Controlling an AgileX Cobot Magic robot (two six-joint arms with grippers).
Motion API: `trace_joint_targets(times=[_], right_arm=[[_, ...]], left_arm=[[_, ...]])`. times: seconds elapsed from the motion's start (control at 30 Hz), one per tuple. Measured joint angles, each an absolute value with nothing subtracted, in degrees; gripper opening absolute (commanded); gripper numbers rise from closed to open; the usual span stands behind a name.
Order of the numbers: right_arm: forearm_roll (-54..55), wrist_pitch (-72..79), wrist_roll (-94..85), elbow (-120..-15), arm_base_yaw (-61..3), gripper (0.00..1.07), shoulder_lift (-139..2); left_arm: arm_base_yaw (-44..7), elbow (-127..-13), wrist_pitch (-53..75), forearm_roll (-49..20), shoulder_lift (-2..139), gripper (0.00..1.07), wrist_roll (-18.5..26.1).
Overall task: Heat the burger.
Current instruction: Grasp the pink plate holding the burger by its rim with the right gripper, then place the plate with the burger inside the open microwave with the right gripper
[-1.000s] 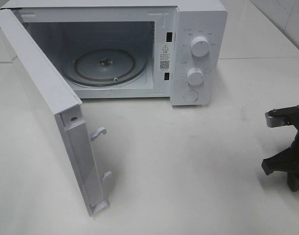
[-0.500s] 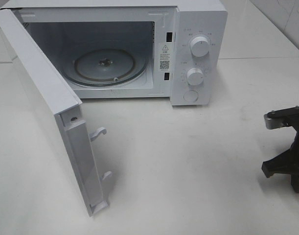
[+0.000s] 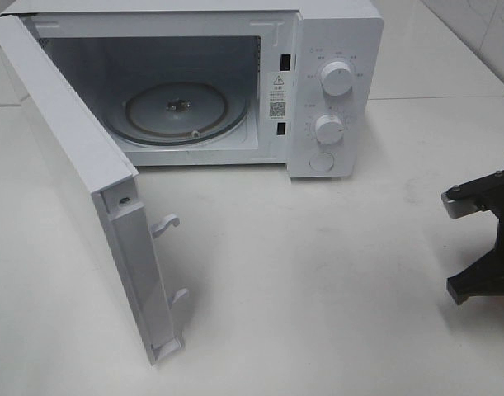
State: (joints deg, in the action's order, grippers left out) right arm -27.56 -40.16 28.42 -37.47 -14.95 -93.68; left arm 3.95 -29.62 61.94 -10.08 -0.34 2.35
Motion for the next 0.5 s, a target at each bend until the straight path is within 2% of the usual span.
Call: trace_joint_targets(times=[0.5], right_arm=[[-31.63,-47.44,31.51,-37.41,-20.86,0.00,-88.81]], left_arm=[[3.95,-29.62,61.94,-10.08,-0.34,1.00,2.35]])
